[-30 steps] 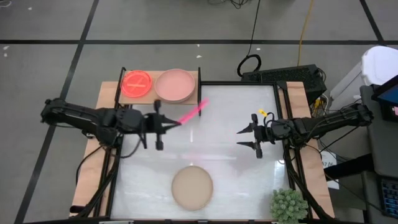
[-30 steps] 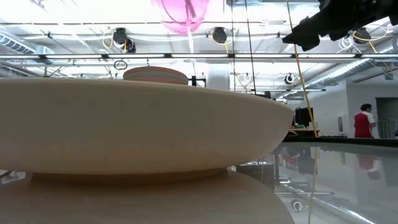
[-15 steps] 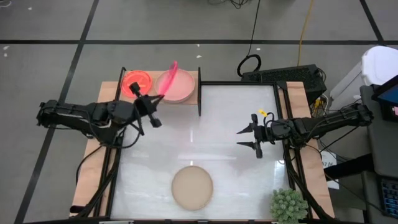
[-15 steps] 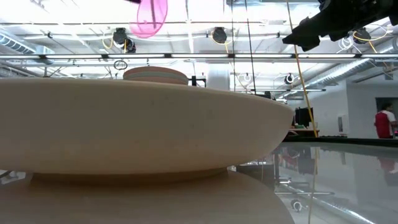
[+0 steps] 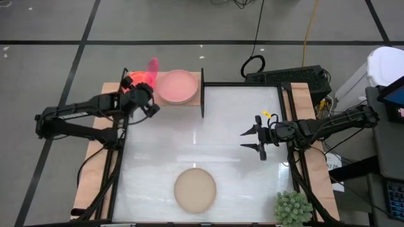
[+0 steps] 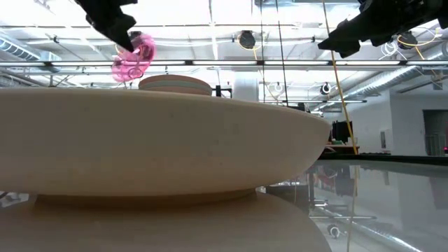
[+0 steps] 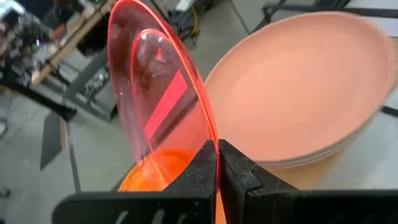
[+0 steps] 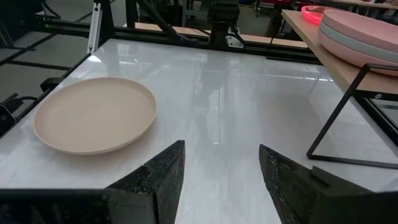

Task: Place and stack plates onto a shelf
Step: Stack the small pink plate on top of the small orange plates on the shelf

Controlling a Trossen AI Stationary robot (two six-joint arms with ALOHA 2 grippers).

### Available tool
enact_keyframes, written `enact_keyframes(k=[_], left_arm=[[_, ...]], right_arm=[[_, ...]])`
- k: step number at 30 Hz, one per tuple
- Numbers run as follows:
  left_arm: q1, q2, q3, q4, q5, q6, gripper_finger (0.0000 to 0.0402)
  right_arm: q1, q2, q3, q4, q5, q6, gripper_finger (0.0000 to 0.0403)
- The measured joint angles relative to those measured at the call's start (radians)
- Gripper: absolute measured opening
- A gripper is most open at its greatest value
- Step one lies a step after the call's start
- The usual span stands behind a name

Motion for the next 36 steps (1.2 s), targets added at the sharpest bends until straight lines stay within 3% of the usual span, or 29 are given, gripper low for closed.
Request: enact_keyframes(k=[12,30,36], left_arm=[[0.147,0.09,0.0,-0.067,0.076,0.024,0.0005],[0.151,0.247,0.0,-0.245,0.005,0.021,0.0006],[0.151,0.247,0.0,-0.303,0.004,-0.031,0.0033]], right_arm=[[0.0,0.0,0.0,0.0,0.0,0.0,0.019],[0.0,0.0,0.0,-0.001,0.0,-0.001,0.019],[0.0,0.0,0.0,-0.001,0.0,-0.001,0.019]])
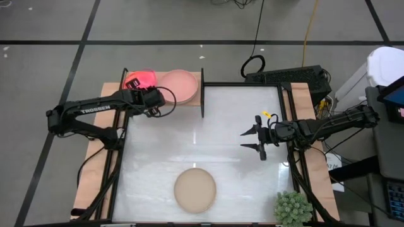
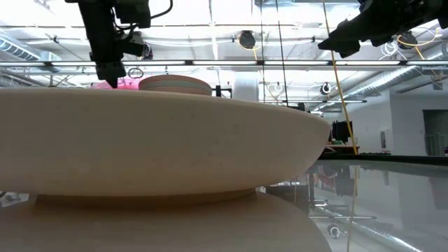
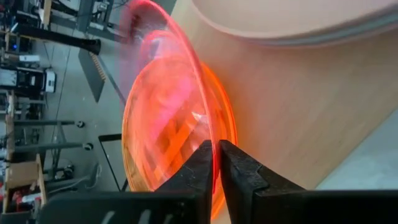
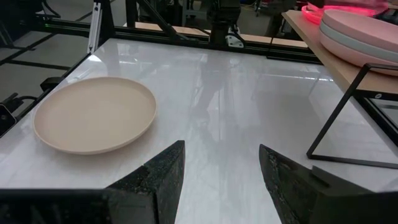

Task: Place and stack plates onto a shelf
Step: Stack the small pink plate on top of the small orange plates on the shelf, then stack the big light brown plate on top of the big light orange plates on the shelf

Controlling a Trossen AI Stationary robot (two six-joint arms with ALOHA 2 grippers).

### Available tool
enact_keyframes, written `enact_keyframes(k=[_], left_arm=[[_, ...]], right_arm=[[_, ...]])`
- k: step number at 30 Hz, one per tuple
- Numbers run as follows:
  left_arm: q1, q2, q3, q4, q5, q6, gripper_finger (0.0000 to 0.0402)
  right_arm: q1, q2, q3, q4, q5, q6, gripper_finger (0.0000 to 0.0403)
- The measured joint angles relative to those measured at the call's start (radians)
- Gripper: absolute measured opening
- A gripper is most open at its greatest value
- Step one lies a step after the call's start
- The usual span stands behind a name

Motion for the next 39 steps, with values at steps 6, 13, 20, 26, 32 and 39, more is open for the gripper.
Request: enact_keyframes(k=[6,13,20,26,32,39], left_arm=[[0.0,0.0,0.0,-0.027,0.038,-0.031,0.0066],[0.0,0.0,0.0,-0.025,0.045,-0.106,0.0143],[0.0,-0.001,0.0,-0.027,0.012,-0.226,0.0246],[0.008,-0.034,0.0,-0.044,-0.068,-0.267,0.0279],[0.007,-0.064,0.0,-0.031,-0.067,-0.282,0.028],[0.006,-0.099,0.0,0.041,-0.011,-0.289,0.028]], right_arm=[[0.0,0.0,0.0,0.0,0.0,0.0,0.019],[0.0,0.0,0.0,0.0,0.0,0.0,0.019],[0.0,0.0,0.0,-0.004,0.0,0.0,0.019],[0.0,0.0,0.0,-0.014,0.0,0.0,0.019],[0.0,0.0,0.0,-0.014,0.0,0.0,0.019],[0.0,0.0,0.0,-0.014,0.0,0.0,0.0189]])
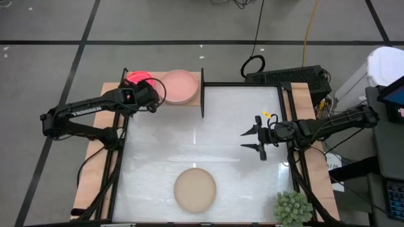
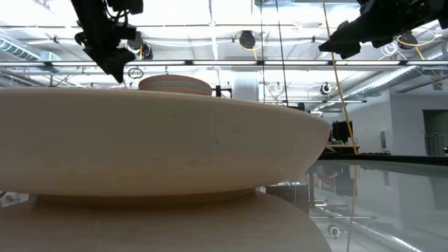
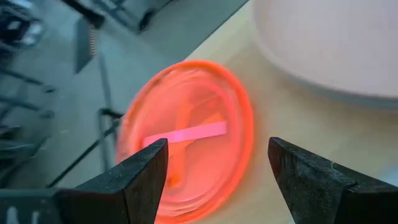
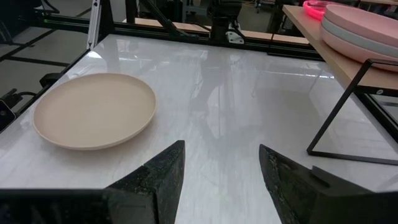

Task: Place and stack plates onto a shelf
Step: Stack the big light brown plate on top of the big light orange plates on the shelf

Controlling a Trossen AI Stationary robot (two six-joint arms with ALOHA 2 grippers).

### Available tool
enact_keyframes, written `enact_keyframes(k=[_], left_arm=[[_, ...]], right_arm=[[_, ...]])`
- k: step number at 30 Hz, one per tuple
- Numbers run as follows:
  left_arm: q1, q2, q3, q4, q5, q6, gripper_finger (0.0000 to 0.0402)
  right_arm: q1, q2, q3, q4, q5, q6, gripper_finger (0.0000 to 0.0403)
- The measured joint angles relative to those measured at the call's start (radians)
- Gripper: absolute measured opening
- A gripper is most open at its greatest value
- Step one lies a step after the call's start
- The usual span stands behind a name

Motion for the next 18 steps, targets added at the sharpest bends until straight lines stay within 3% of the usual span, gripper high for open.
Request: enact_keyframes(k=[9,18], left_arm=[[-0.124,-0.079,0.0,0.135,0.206,-0.002,0.028],[-0.418,-0.123,0.0,0.152,0.235,-0.091,0.028]], right_arm=[[0.0,0.0,0.0,-0.008,0.0,0.007,0.0189],[0.0,0.006,0.0,-0.038,-0.004,0.073,0.0189]])
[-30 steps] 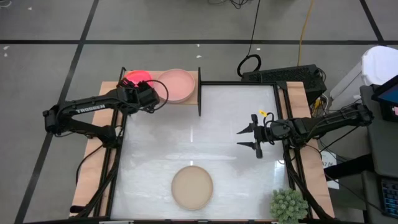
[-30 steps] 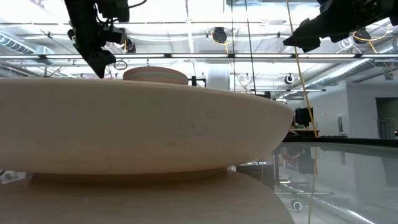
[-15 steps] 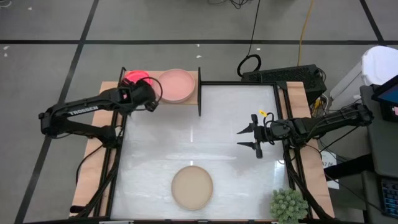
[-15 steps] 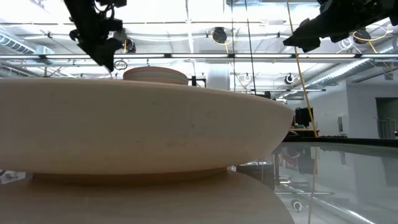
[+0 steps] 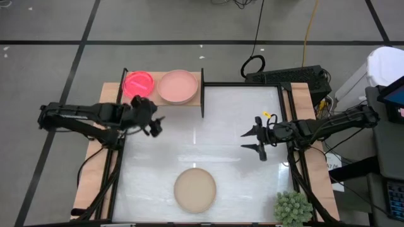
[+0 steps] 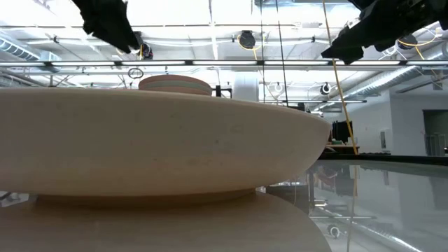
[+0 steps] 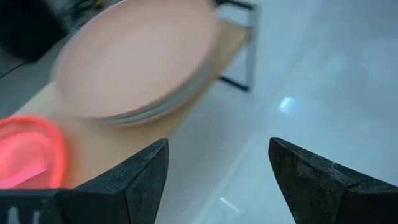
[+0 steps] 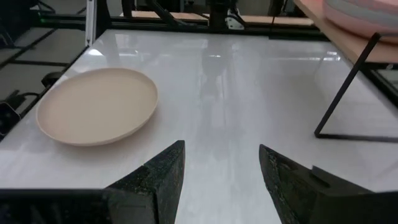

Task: Place and stack plates onto a shelf
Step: Stack the big light brown plate on top of the big light orange plates on the shelf

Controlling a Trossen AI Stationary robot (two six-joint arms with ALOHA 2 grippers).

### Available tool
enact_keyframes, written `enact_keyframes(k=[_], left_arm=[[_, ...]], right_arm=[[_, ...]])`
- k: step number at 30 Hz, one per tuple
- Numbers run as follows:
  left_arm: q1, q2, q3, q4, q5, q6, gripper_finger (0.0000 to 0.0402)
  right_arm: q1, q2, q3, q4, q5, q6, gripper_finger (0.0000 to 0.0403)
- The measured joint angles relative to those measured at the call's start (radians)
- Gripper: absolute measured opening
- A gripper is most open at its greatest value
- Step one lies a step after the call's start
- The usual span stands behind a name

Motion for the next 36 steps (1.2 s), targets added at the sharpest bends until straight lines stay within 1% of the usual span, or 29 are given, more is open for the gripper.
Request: enact_keyframes(k=[3,7,10,13,16,21,24,25,29,30,32,36], left_arm=[[-0.085,0.014,0.0,0.029,0.0,0.014,0.028],[-0.194,0.051,0.0,0.035,0.0,0.016,0.028],[-0.27,0.092,0.0,0.041,0.0,0.01,0.028],[-0.34,0.142,0.0,0.081,0.0,0.007,0.028],[-0.397,0.197,0.0,0.138,-0.001,0.006,0.028],[-0.481,0.294,0.0,0.234,-0.002,0.049,0.028],[-0.525,0.347,0.0,0.275,0.0,0.08,0.028],[-0.536,0.363,0.0,0.284,0.001,0.08,0.028],[-0.572,0.41,0.0,0.312,0.015,0.06,0.028],[-0.579,0.417,0.0,0.322,0.016,0.05,0.028],[-0.591,0.426,0.0,0.327,0.015,0.035,0.028],[-0.605,0.431,0.0,0.349,0.015,0.027,0.028]], right_arm=[[0.0,0.023,0.0,0.002,0.001,0.033,0.0189],[0.009,0.081,0.0,0.032,-0.004,0.036,0.0189],[0.026,0.142,0.0,0.125,-0.053,0.021,0.0189],[0.05,0.201,0.0,0.234,-0.101,-0.015,0.0189],[0.073,0.255,0.003,0.306,-0.104,-0.046,0.0189],[0.103,0.364,0.076,0.219,-0.104,-0.055,0.018],[0.13,0.434,0.134,0.202,-0.106,-0.08,0.0171],[0.14,0.456,0.151,0.196,-0.114,-0.093,0.0168],[0.176,0.559,0.224,0.196,-0.204,-0.126,0.0161],[0.186,0.585,0.244,0.19,-0.21,-0.126,0.016],[0.202,0.649,0.299,0.138,-0.21,-0.128,0.0159],[0.236,0.787,0.422,0.008,-0.21,-0.193,0.0159]])
